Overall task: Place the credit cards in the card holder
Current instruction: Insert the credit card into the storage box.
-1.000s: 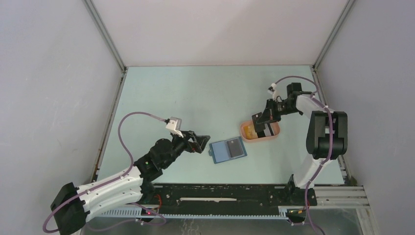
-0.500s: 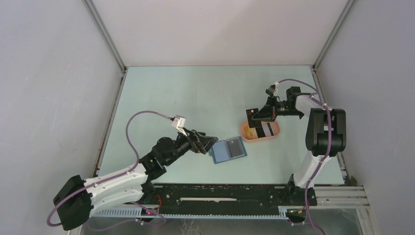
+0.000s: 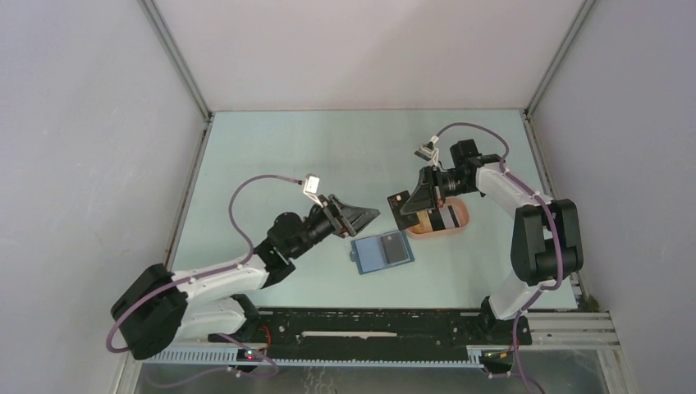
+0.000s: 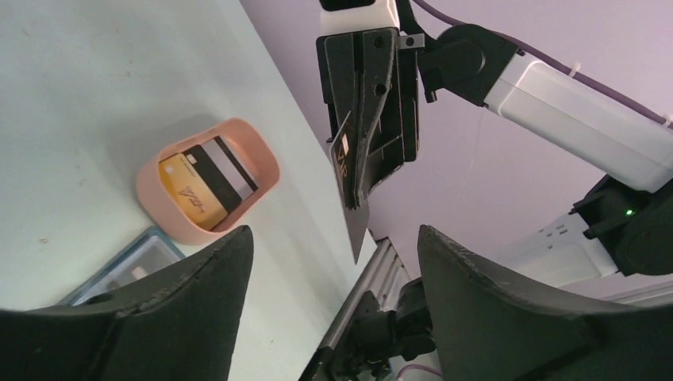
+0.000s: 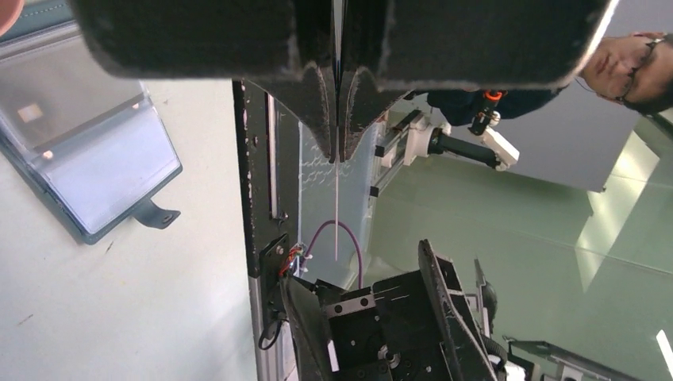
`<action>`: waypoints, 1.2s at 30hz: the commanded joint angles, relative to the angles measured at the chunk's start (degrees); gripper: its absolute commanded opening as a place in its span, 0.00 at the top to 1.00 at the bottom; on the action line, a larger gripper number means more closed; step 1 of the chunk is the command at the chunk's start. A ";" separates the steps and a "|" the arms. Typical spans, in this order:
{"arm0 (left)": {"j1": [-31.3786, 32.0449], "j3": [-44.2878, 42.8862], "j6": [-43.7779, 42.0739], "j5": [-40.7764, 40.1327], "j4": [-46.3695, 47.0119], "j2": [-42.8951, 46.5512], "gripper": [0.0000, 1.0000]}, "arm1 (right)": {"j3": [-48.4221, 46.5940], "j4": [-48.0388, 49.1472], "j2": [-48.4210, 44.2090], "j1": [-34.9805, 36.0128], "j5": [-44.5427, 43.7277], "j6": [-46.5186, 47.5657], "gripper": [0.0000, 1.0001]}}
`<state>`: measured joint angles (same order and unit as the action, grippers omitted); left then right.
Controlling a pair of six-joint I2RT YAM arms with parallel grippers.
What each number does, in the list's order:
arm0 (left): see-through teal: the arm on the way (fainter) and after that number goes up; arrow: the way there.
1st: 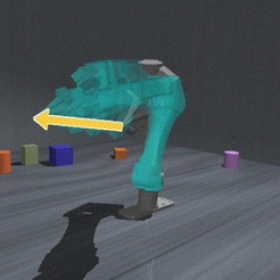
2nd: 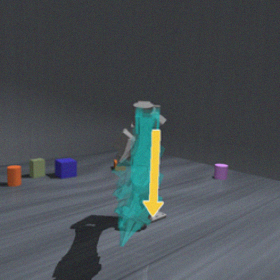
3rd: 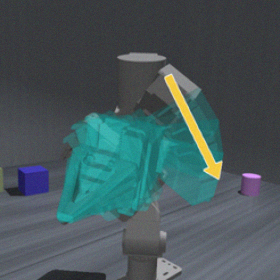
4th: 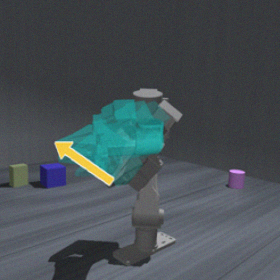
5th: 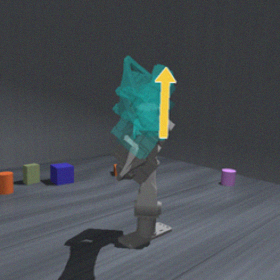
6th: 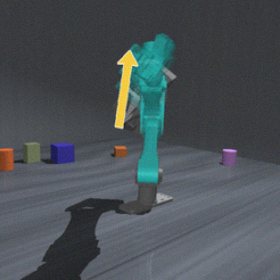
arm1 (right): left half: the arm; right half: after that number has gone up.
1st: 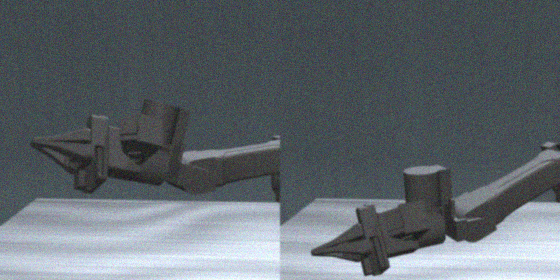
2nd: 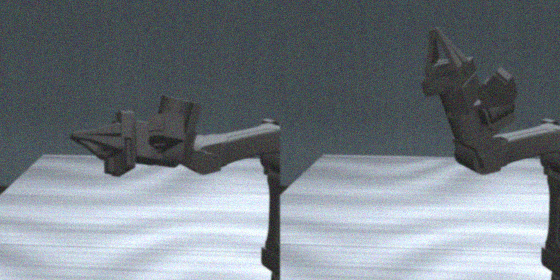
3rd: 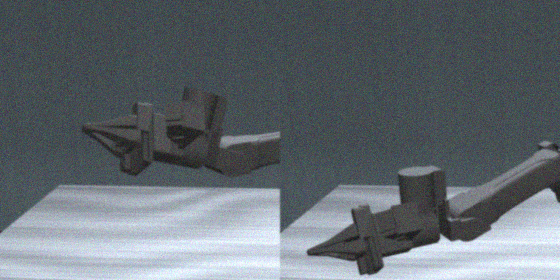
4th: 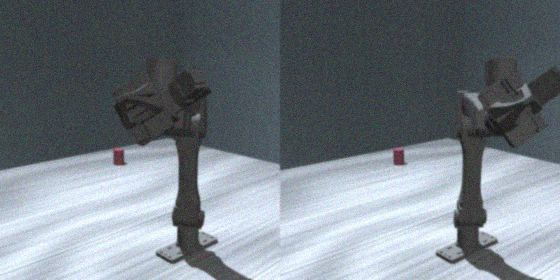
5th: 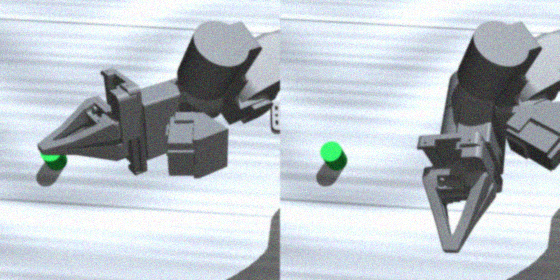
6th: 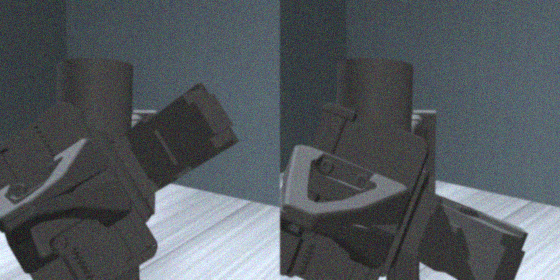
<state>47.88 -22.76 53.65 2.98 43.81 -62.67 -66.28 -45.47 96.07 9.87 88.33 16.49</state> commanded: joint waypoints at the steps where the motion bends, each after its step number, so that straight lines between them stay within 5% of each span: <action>1: -0.70 -6.70 3.77 5.49 6.91 -5.76 0.23 | 0.36 -0.71 -2.19 1.46 8.56 3.57 1.00; 16: -0.74 -13.00 7.04 11.47 12.32 -18.17 0.56 | 0.34 -0.93 -2.90 3.33 7.41 3.55 1.00; 22: -1.14 -12.92 8.59 13.17 17.13 -20.90 0.97 | 0.34 -1.23 -2.99 3.74 6.91 3.94 1.00; 24: -1.35 -12.48 9.06 13.40 18.57 -21.32 1.00 | 0.35 -1.39 -3.15 3.84 6.33 4.38 1.00; 27: -1.87 -11.23 8.73 14.24 20.97 -21.37 1.00 | 0.24 -2.59 -3.77 4.01 4.21 6.06 0.84; 31: -2.74 -8.44 6.70 15.54 23.00 -20.19 1.00 | -4.40 -18.68 -2.81 5.20 -1.85 21.47 0.50; 36: -3.66 -2.95 2.42 17.70 23.58 -15.39 1.00 | -9.74 -33.68 -1.58 5.66 -8.65 40.01 0.42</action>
<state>45.06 -30.02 60.20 17.69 63.61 -82.56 -71.83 -64.99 94.91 15.14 84.55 39.18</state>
